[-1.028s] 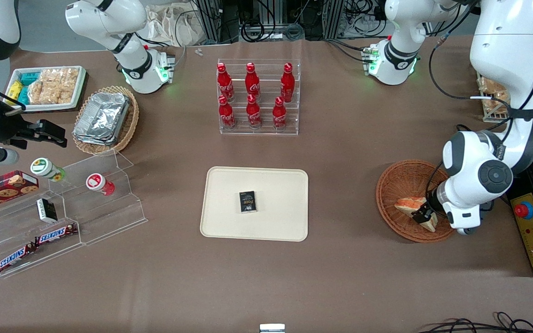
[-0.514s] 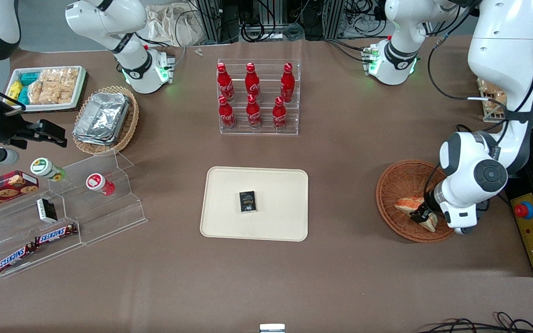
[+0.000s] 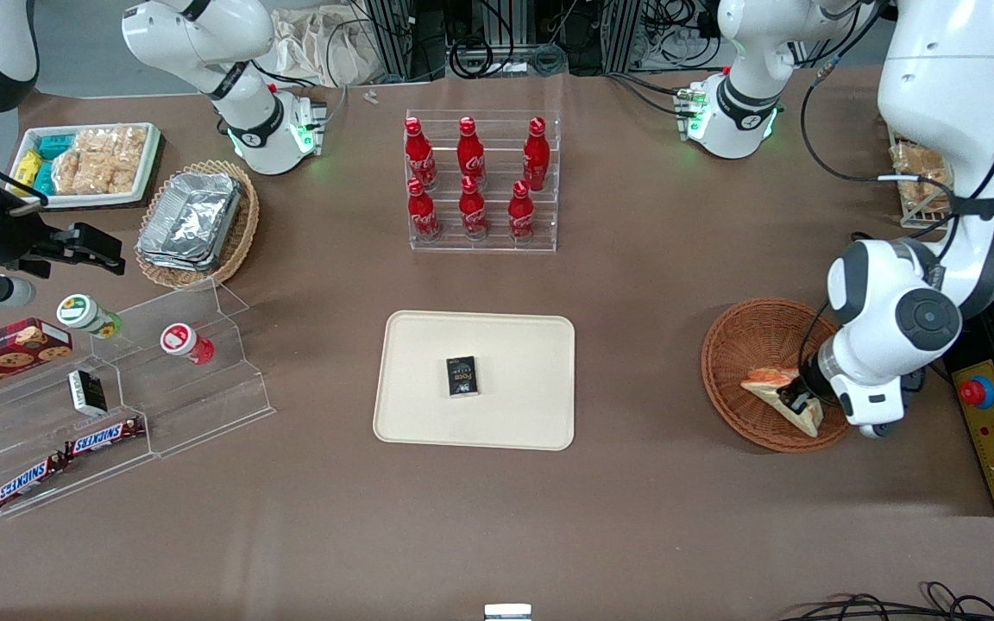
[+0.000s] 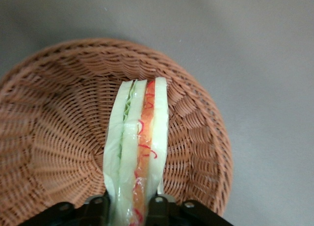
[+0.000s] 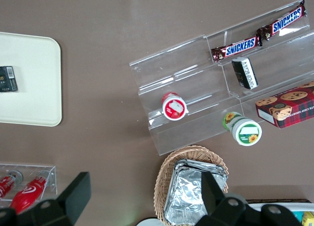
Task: Place sandwich from basket to tray
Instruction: 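Lift the sandwich out of the basket with the left gripper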
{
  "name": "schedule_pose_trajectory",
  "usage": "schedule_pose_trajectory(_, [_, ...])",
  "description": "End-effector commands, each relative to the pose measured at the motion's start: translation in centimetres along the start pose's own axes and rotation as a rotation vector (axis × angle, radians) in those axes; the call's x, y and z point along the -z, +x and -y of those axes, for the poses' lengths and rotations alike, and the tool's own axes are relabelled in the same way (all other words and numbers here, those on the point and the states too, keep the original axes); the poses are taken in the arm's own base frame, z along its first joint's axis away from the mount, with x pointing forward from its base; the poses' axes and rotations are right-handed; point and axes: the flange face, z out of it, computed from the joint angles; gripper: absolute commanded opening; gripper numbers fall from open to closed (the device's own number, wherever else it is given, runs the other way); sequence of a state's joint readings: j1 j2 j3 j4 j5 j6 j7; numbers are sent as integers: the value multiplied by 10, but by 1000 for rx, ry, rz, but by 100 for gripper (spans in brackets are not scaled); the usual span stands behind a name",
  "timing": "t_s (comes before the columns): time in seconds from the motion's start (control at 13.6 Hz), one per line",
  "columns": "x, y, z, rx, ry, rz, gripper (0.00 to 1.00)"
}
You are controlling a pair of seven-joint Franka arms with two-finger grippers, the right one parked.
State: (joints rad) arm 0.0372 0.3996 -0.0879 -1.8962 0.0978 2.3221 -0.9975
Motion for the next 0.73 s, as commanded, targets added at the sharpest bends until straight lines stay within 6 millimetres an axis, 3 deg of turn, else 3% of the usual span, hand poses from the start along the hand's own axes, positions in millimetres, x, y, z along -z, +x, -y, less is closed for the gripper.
schedule_pose_trajectory(0.0, [71, -8, 5, 24, 45, 4, 0])
schedule_pose_trajectory(0.44, [202, -49, -32, -106, 120, 70, 0])
schedule_pose_trajectory(0.51, [214, -62, -39, -186, 115, 82, 0])
schedule_pose_trajectory(0.66, [215, -97, -55, -385, 114, 111, 0])
